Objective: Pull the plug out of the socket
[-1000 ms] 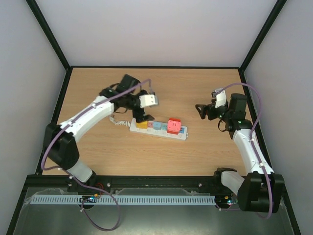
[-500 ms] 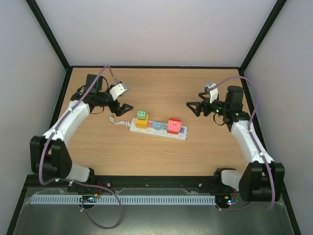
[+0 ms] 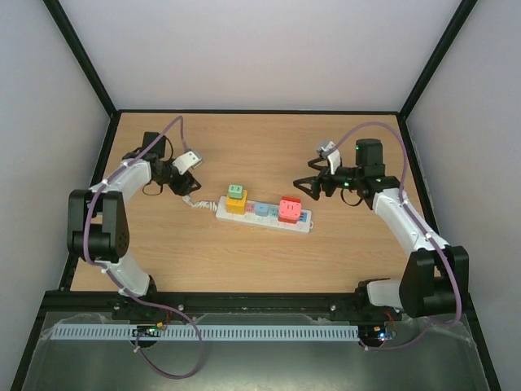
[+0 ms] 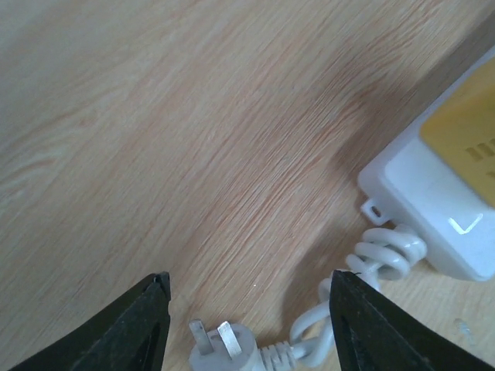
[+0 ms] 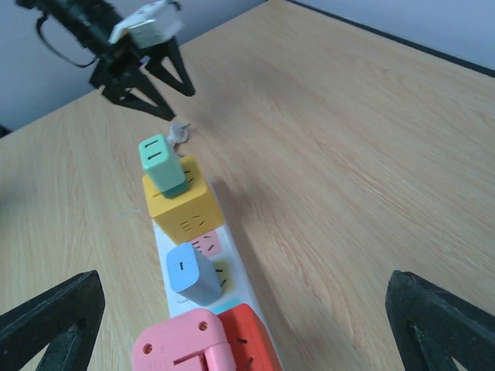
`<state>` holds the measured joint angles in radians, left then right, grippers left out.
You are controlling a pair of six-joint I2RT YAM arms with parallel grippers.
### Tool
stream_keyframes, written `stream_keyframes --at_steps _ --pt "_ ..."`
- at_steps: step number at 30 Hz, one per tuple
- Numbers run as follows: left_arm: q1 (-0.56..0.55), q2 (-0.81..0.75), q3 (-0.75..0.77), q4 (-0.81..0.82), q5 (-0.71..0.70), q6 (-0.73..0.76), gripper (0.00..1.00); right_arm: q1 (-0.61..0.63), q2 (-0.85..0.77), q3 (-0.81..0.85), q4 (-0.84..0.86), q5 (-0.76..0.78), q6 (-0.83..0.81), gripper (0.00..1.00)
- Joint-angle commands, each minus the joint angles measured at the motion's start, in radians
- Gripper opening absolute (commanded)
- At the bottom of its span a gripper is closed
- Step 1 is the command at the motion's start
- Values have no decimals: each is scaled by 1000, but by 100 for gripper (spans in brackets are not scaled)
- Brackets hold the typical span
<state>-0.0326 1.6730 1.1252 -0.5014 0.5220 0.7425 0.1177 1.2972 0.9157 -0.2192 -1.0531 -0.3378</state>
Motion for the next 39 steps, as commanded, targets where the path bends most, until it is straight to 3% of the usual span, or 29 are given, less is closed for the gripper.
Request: stream_keyframes --at_steps 1,13,22,30,39 --pt "-35 66 -13 26 -74 -11 56 68 21 14 8 40 -64 98" --pt "-124 84 -128 28 -127 -2 51 234 76 12 56 133 -163 98" --pt "-121 -1 -196 -89 -15 70 50 351 145 38 72 140 -248 98" --pt "9 -131 -161 -147 235 67 69 462 271 154 1 157 -373 98" --pt "33 -308 -186 -124 277 4 81 538 429 296 -137 185 -530 98"
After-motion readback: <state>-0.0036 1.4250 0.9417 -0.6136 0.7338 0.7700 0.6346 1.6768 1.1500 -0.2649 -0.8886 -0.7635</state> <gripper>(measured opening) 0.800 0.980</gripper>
